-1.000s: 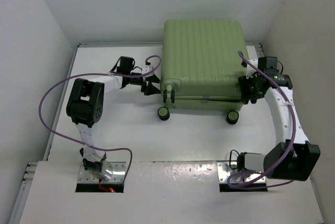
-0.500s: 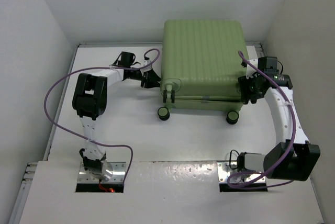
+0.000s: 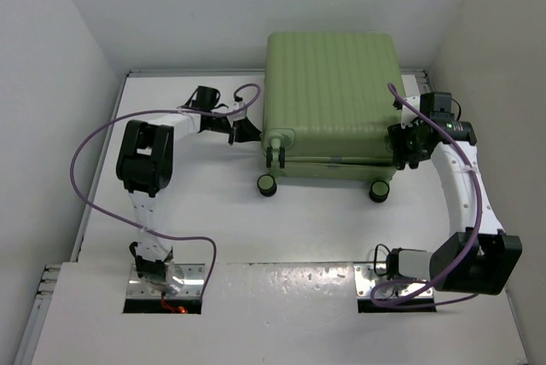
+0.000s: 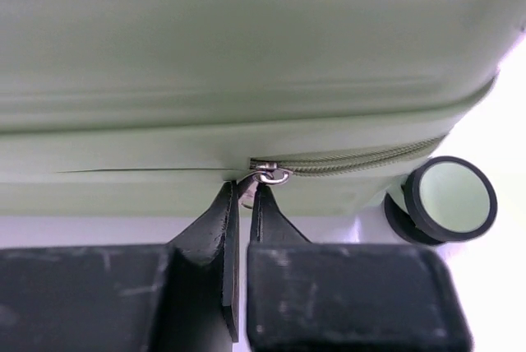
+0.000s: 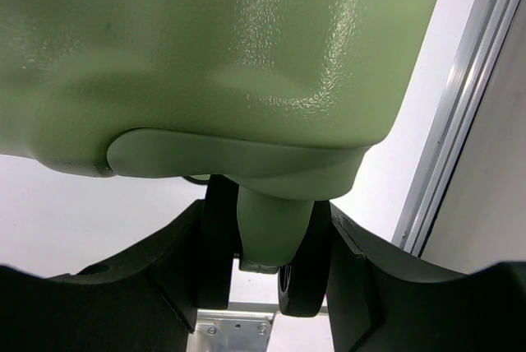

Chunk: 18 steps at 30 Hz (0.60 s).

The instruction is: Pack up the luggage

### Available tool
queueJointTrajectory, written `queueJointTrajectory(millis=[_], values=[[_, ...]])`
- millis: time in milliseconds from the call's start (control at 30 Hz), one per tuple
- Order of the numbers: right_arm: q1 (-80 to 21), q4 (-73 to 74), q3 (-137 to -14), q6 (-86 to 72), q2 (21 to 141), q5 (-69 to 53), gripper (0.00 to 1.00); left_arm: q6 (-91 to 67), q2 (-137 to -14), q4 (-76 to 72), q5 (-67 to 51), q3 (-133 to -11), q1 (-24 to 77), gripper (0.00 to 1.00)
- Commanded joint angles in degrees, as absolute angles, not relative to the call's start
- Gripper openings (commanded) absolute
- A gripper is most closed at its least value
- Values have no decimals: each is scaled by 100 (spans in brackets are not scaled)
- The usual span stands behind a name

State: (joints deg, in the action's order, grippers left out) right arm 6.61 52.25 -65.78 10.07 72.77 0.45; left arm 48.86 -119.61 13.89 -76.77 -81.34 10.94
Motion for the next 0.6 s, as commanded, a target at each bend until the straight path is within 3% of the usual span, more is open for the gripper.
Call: queueJointTrajectory(millis=[0,167,300,400,467,567], values=[[668,5353,-6566,1301,7295,176,0,5728,-11426,1914,-8165,-7885,1134,0],[642,5326,-6557,1266,7304,141,0,6519,-11172,2687,-8112,-7752,1072,0],[650,5291,-6557,1257,7304,114,0,7822,-11039,4303,-8060,-7752,1020,0],[642,5291,-6557,1213,7312,79,0,9601,-10986,5585,-7998,-7839,1020,0],[615,5282,-6565,1161,7330,53,0,11481,-11265,7481,-7998,-8103,1020,0],[545,5291,-6583,1090,7321,26,0,11013,-11268,7488,-8191,-7964,1020,0]])
